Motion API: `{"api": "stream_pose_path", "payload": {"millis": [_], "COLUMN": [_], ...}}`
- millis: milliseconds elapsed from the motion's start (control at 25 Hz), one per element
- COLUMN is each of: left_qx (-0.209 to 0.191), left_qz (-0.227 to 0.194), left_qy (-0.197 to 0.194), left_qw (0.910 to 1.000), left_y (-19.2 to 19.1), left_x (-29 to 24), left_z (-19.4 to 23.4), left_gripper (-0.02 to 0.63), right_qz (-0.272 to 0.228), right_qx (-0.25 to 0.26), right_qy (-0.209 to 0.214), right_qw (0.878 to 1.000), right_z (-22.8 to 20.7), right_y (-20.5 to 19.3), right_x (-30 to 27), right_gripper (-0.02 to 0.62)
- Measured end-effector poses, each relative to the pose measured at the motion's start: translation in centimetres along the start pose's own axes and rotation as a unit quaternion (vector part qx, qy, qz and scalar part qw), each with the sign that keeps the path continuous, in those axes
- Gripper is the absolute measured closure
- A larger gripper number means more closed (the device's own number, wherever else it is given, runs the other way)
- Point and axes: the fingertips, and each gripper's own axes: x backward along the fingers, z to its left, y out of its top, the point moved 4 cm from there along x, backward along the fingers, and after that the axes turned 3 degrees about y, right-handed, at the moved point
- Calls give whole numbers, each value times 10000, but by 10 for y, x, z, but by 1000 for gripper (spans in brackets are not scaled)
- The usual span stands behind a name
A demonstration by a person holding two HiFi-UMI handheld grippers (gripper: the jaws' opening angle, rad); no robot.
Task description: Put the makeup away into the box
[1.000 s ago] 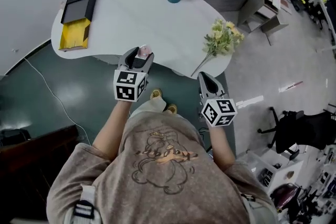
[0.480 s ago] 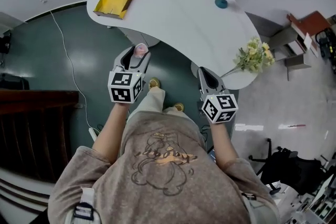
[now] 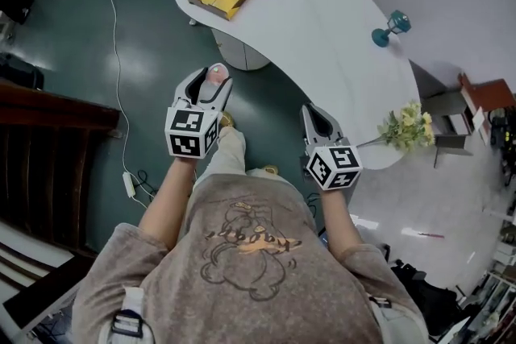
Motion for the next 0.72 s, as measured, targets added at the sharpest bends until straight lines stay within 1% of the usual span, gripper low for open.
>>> {"api": "stream_pose_path", "payload": {"millis": [280,720], "left_qx": [261,422], "left_qz": [-76,-111], "left_qy": [92,11], "left_qw": [9996,9990], "left_y": [6,33], "left_x": [-18,-77], "left_z": [51,111], "left_gripper": [356,356], "right_qz": [91,154], "right_qx": [201,277], "right_qy": [140,68], "right_qw": [9997,9995], "right_z": [22,18], "right_y": [21,57], "right_x": [-52,-126], "right_gripper": [592,592]}}
